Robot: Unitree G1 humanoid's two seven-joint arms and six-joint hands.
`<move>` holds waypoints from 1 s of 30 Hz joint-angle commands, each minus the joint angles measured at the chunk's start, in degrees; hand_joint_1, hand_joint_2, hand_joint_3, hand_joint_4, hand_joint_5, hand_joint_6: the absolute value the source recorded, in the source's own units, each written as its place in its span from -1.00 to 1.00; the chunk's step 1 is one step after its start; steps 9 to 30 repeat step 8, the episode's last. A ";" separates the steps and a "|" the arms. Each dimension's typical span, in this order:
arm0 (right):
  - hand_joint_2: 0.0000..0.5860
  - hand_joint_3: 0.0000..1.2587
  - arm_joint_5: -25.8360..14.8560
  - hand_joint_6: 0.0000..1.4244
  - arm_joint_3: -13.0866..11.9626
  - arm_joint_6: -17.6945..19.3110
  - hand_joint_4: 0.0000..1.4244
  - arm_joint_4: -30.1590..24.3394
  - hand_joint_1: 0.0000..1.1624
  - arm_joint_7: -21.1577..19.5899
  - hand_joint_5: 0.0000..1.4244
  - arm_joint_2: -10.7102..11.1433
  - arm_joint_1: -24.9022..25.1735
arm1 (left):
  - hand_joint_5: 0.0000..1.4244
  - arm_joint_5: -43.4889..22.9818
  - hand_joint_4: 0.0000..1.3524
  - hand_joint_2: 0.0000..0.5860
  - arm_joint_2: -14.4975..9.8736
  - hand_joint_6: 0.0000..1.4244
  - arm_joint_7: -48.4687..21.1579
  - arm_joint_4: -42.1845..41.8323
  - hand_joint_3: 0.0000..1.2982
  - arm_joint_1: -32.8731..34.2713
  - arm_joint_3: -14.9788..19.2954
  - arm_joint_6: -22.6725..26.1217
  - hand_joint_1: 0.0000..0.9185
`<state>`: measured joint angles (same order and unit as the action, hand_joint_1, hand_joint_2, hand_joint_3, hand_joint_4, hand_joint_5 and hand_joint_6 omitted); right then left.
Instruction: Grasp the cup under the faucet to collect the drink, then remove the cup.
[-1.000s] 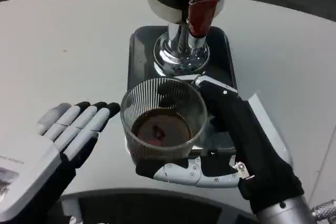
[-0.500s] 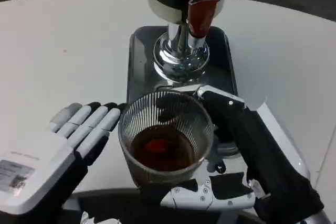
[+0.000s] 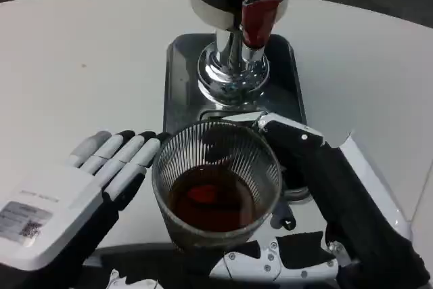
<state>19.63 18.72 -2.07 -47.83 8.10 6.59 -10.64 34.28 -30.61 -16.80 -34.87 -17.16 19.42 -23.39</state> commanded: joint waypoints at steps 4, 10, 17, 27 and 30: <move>-0.64 0.18 -0.41 1.00 0.64 1.00 0.33 -2.74 0.79 -0.06 0.50 -0.35 -0.46 | -1.00 -0.38 -1.00 -0.92 -0.74 -1.00 -0.13 0.01 -1.00 -0.92 -0.30 0.43 -1.00; -0.64 0.18 -0.28 1.00 0.76 1.16 0.33 -2.67 0.79 -0.20 0.50 -0.25 -0.80 | -1.00 -0.99 -1.00 -0.93 -1.02 -1.00 -0.36 0.00 -1.00 -1.05 -0.33 0.43 -1.00; -0.64 0.18 -0.28 1.00 0.76 1.16 0.33 -2.67 0.79 -0.20 0.50 -0.25 -0.80 | -1.00 -0.99 -1.00 -0.93 -1.02 -1.00 -0.36 0.00 -1.00 -1.05 -0.33 0.43 -1.00; -0.64 0.18 -0.28 1.00 0.76 1.16 0.33 -2.67 0.79 -0.20 0.50 -0.25 -0.80 | -1.00 -0.99 -1.00 -0.93 -1.02 -1.00 -0.36 0.00 -1.00 -1.05 -0.33 0.43 -1.00; -0.64 0.18 -0.28 1.00 0.76 1.16 0.33 -2.67 0.79 -0.20 0.50 -0.25 -0.80 | -1.00 -0.99 -1.00 -0.93 -1.02 -1.00 -0.36 0.00 -1.00 -1.05 -0.33 0.43 -1.00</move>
